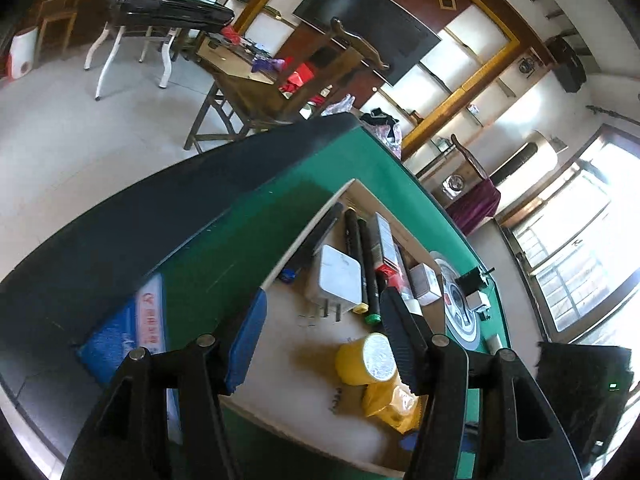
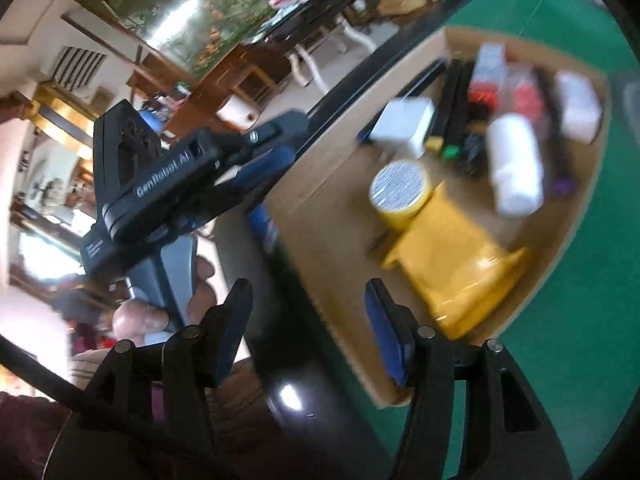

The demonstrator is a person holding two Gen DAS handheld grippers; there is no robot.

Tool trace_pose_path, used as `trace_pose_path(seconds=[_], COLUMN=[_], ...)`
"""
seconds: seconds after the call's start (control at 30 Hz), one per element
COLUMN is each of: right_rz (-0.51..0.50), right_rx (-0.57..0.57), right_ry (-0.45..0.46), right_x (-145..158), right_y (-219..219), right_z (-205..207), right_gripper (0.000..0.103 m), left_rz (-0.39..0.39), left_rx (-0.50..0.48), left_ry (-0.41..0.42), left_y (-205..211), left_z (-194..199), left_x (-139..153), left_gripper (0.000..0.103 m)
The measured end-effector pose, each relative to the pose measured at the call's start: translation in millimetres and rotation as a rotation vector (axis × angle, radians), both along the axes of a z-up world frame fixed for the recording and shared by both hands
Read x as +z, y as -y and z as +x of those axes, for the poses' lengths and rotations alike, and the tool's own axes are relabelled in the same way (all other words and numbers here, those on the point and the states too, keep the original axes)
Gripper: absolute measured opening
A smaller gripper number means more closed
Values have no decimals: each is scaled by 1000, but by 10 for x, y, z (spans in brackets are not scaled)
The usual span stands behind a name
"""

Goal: Organize objects
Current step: 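Carry the tin and gold packet into the cardboard tray and release them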

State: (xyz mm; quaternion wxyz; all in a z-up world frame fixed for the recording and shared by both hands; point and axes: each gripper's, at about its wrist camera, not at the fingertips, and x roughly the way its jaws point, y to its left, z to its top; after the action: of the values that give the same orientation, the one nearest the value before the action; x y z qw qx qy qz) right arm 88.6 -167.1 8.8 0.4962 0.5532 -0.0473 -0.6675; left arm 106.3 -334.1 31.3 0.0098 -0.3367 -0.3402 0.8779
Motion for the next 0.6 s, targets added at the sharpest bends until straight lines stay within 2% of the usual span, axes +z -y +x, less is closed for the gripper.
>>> trace_pose_path(seconds=[0.1, 0.23, 0.37, 0.47, 0.6], right_rz=[75, 108, 104, 56, 1], right_rx=[-54, -140, -188, -189, -222], right_ry=[-35, -87, -69, -43, -86], right_x=[-121, -104, -160, -110, 69], right_y=[-16, -122, -236, -412, -642], right_z=[-77, -287, -405, -346, -205], right_gripper=[58, 58, 59, 59, 60], left_rz=[-15, -62, -102, -119, -133], left_rx=[-6, -26, -67, -105, -160], left_ry=[1, -5, -17, -15, -17], left_y=[-37, -173, -331, -458, -629], left_z=[-1, 13, 3, -15, -43], left_x=[10, 74, 158, 191, 217], left_gripper=[53, 61, 64, 64, 64])
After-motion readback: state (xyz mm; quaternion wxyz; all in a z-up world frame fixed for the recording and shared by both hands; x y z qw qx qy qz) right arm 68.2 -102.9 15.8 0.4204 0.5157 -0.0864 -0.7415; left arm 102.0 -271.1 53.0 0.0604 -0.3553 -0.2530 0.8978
